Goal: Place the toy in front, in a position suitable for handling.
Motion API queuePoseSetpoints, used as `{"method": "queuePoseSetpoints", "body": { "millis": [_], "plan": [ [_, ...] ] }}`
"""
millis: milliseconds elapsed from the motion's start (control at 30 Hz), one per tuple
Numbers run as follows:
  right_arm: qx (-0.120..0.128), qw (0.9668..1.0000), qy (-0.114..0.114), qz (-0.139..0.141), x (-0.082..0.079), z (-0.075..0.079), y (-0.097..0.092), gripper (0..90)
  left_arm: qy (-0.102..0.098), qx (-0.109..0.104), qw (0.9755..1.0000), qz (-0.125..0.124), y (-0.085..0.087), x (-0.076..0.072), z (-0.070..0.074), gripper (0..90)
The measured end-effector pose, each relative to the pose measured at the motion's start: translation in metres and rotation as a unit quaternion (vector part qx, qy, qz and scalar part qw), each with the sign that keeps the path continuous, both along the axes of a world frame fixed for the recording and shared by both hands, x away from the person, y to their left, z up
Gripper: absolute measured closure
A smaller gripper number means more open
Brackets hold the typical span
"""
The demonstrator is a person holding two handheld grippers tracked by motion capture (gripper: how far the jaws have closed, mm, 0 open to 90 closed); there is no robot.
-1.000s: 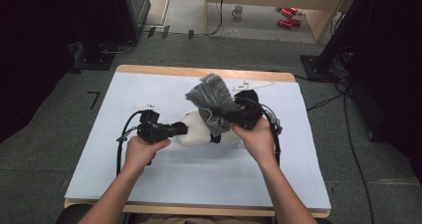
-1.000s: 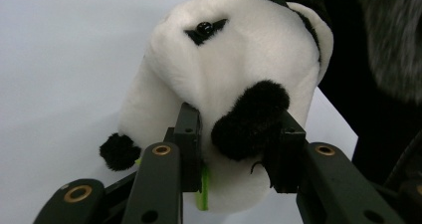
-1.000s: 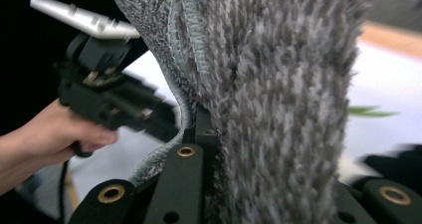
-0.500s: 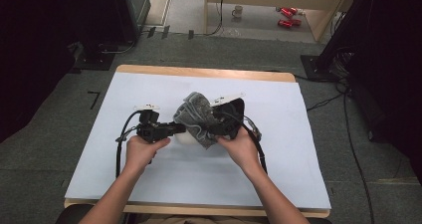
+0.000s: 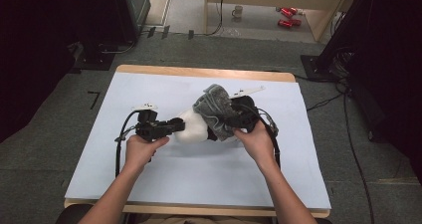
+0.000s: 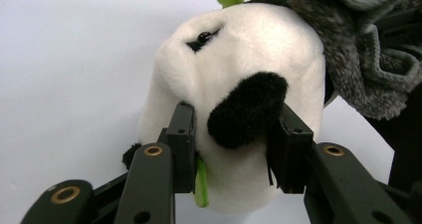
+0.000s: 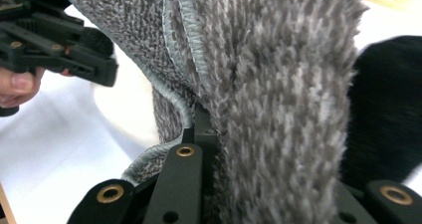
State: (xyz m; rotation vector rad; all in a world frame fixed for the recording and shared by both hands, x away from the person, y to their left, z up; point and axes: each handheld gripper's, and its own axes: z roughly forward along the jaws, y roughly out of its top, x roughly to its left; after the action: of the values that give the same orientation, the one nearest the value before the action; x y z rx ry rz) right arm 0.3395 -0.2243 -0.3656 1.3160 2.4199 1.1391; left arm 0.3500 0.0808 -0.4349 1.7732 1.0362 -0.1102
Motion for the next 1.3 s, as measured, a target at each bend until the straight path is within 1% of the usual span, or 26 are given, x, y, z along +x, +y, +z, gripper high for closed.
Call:
{"method": "queuePoseSetpoints", "body": {
  "millis": [67, 133, 267, 300, 333, 400, 433, 467, 533, 600, 633, 667, 700, 767, 833, 867, 900, 933, 967, 1000, 1067, 1100, 1167, 1200, 1300],
  "plan": [
    [0.004, 1.0, 0.002, -0.007, 0.002, -0.001, -0.003, 79.5, -0.003, -0.011, 0.9999, -0.003, 0.0, 0.0, 0.0, 55.3],
    [0.003, 0.9999, -0.001, -0.012, 0.003, -0.003, -0.005, 79.5, -0.003, -0.018, 0.9998, -0.003, 0.0, 0.0, 0.001, 51.3],
    [0.008, 0.9998, -0.001, -0.016, 0.005, -0.003, -0.007, 79.5, -0.021, -0.014, 0.9997, -0.005, 0.001, -0.003, 0.003, 45.3],
    [0.009, 0.9998, -0.001, -0.015, 0.005, -0.003, -0.007, 79.5, -0.029, -0.013, 0.9995, -0.005, 0.001, -0.003, 0.004, 43.7],
    [0.009, 0.9998, -0.002, -0.016, 0.005, -0.003, -0.007, 79.5, -0.042, -0.009, 0.999, -0.008, 0.002, -0.005, 0.004, 42.0],
    [0.01, 0.9997, -0.006, -0.02, 0.006, -0.004, -0.008, 79.5, -0.073, 0.006, 0.9972, -0.015, 0.003, -0.009, 0.007, 41.4],
    [0.011, 0.9997, -0.006, -0.022, 0.007, -0.004, -0.009, 79.5, -0.088, 0.014, 0.9958, -0.02, 0.003, -0.011, 0.008, 40.6],
    [0.013, 0.9996, -0.006, -0.023, 0.008, -0.005, -0.01, 79.5, -0.105, 0.026, 0.9938, -0.027, 0.003, -0.014, 0.008, 39.7],
    [0.017, 0.9994, -0.009, -0.027, 0.009, -0.005, -0.012, 79.5, -0.119, 0.044, 0.9913, -0.035, 0.002, -0.016, 0.007, 36.5],
    [0.02, 0.9994, -0.007, -0.028, 0.01, -0.004, -0.015, 79.4, -0.128, 0.057, 0.9894, -0.038, -0.001, -0.016, 0.002, 34.4],
    [0.022, 0.9993, -0.007, -0.028, 0.011, -0.004, -0.016, 79.5, -0.129, 0.061, 0.9891, -0.038, -0.002, -0.015, 0.0, 33.9],
    [0.024, 0.9994, -0.005, -0.026, 0.011, -0.004, -0.016, 79.5, -0.13, 0.06, 0.9889, -0.04, -0.004, -0.014, -0.003, 32.5],
    [0.024, 0.9993, -0.004, -0.027, 0.011, -0.004, -0.017, 79.4, -0.13, 0.054, 0.9891, -0.041, -0.005, -0.012, -0.006, 31.2],
    [0.02, 0.9993, -0.01, -0.029, 0.011, -0.004, -0.018, 79.2, -0.133, 0.05, 0.9889, -0.042, -0.008, -0.009, -0.01, 29.4],
    [0.016, 0.9991, -0.018, -0.035, 0.012, -0.003, -0.019, 79.1, -0.131, 0.045, 0.9895, -0.043, -0.011, -0.006, -0.015, 28.3],
    [0.018, 0.999, -0.018, -0.038, 0.012, -0.004, -0.019, 79.1, -0.13, 0.049, 0.9892, -0.045, -0.012, -0.006, -0.016, 28.6],
    [0.021, 0.9989, -0.018, -0.038, 0.012, -0.004, -0.019, 79.1, -0.128, 0.056, 0.9891, -0.046, -0.015, -0.006, -0.018, 31.2],
    [0.03, 0.9988, -0.016, -0.034, 0.013, -0.003, -0.019, 79.4, -0.129, 0.065, 0.9886, -0.043, -0.016, -0.007, -0.017, 36.1],
    [0.041, 0.9986, -0.008, -0.033, 0.013, -0.003, -0.019, 79.6, -0.13, 0.07, 0.9883, -0.037, -0.017, -0.008, -0.017, 41.5],
    [0.052, 0.9981, 0.003, -0.031, 0.013, -0.002, -0.019, 79.9, -0.127, 0.069, 0.989, -0.032, -0.017, -0.009, -0.016, 45.6],
    [0.068, 0.9973, 0.005, -0.026, 0.011, 0.003, -0.017, 80.0, -0.117, 0.062, 0.9909, -0.024, -0.017, -0.01, -0.014, 52.2],
    [0.076, 0.9969, 0.005, -0.021, 0.01, 0.005, -0.016, 80.0, -0.111, 0.059, 0.9919, -0.021, -0.017, -0.01, -0.013, 54.7],
    [0.086, 0.9963, 0.003, -0.009, 0.006, 0.01, -0.011, 80.0, -0.103, 0.058, 0.9928, -0.016, -0.018, -0.011, -0.01, 57.9],
    [0.089, 0.996, -0.001, -0.002, 0.004, 0.013, -0.008, 80.0, -0.103, 0.059, 0.9928, -0.017, -0.019, -0.012, -0.009, 59.1],
    [0.102, 0.9946, -0.003, 0.019, -0.003, 0.021, 0.003, 80.0, -0.103, 0.062, 0.9926, -0.016, -0.022, -0.015, -0.006, 61.2]
  ]
}}
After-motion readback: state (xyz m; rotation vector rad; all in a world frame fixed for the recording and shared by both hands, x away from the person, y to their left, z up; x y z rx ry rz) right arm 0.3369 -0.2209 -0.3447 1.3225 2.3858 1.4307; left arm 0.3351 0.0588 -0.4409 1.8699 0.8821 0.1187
